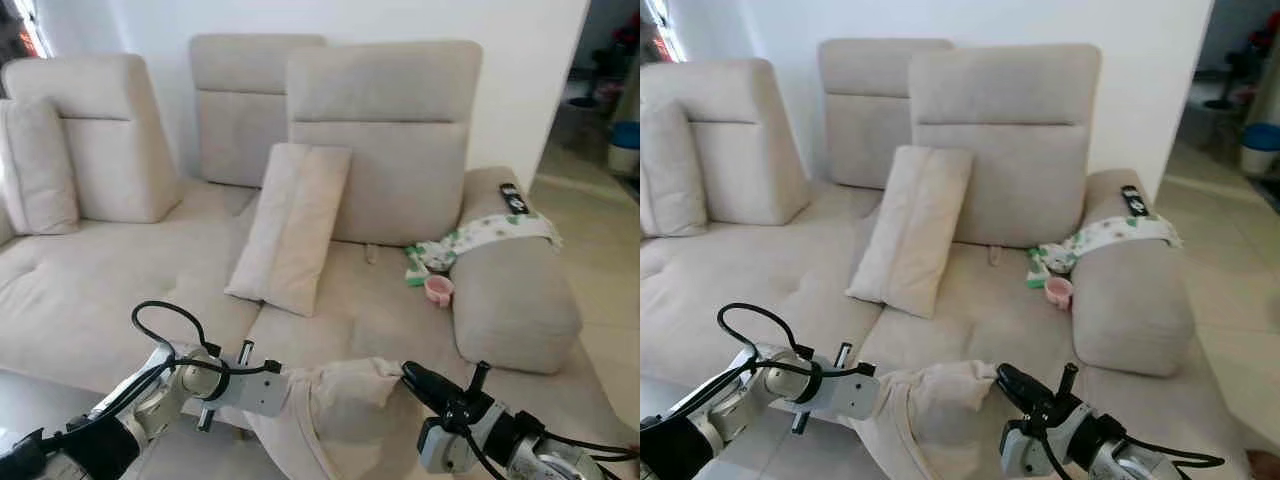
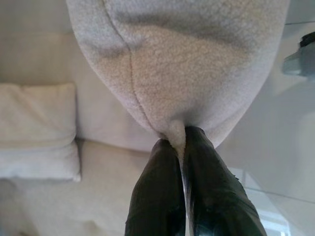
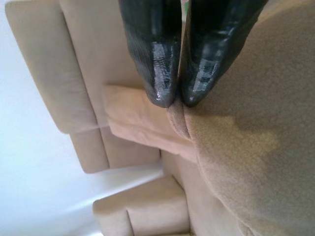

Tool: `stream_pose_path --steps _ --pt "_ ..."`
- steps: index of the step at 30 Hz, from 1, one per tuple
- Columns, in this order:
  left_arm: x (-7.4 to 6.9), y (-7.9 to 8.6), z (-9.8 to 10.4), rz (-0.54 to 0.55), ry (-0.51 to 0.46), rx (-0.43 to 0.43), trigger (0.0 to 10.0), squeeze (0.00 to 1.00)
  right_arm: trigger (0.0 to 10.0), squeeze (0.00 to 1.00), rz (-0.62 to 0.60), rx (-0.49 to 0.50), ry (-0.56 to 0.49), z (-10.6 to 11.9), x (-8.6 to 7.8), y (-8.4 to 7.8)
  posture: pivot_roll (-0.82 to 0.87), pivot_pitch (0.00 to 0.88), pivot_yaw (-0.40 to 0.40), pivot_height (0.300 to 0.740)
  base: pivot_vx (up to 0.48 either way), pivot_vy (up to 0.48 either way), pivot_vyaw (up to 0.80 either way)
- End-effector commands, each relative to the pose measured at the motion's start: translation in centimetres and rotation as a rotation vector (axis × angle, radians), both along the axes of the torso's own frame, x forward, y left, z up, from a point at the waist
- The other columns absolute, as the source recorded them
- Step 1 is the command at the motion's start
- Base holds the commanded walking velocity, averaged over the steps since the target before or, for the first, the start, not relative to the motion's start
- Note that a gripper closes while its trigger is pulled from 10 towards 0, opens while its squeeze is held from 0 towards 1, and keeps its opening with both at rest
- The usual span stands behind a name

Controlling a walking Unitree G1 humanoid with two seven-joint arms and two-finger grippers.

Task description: Move the pillow to the sofa from floor

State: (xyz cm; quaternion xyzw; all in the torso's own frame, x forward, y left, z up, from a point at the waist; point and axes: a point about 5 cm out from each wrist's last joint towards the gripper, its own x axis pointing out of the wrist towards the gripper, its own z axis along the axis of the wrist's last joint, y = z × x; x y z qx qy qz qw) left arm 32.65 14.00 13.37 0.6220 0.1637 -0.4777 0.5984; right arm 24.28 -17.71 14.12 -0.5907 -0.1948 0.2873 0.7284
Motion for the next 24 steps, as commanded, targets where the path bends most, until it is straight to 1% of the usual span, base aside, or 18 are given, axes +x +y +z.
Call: stream_pose_path --steps 1,6,8,9,13,24 --pt "0.4 0.1 0.5 0.0 -0.039 0.016 10.0 0.0 10.0 0.0 0.038 0.044 -0.06 1.3 0.0 0.9 0.12 0.0 0.052 0.7 0.0 0.0 0.0" --pt "0.6 -0.4 0.7 -0.007 -0.054 -0.001 10.0 0.0 10.0 0.0 0.033 0.051 -0.071 1.7 0.2 0.9 0.11 0.0 0.052 0.72 0.0 0.0 0.0" --pt "0.6 -0.4 0.7 -0.007 -0.054 -0.001 10.0 0.0 10.0 0.0 0.033 0.051 -0.071 1.7 0.2 0.9 0.11 0.0 0.052 0.72 0.0 0.0 0.0" --pt "0.7 -0.5 0.7 -0.01 -0.056 -0.003 10.0 0.0 10.0 0.0 0.032 0.052 -0.073 1.8 0.2 0.9 0.11 0.0 0.051 0.73 0.0 0.0 0.0" --pt "0.7 -0.7 0.7 -0.015 -0.057 -0.007 10.0 0.0 10.0 0.0 0.029 0.053 -0.075 1.8 0.2 0.9 0.11 0.0 0.051 0.74 0.0 0.0 0.0" --pt "0.9 -1.4 0.7 -0.039 -0.07 -0.029 10.0 0.0 10.0 0.0 0.009 0.062 -0.082 2.1 0.1 0.7 0.09 0.0 0.055 0.74 0.0 0.0 0.0"
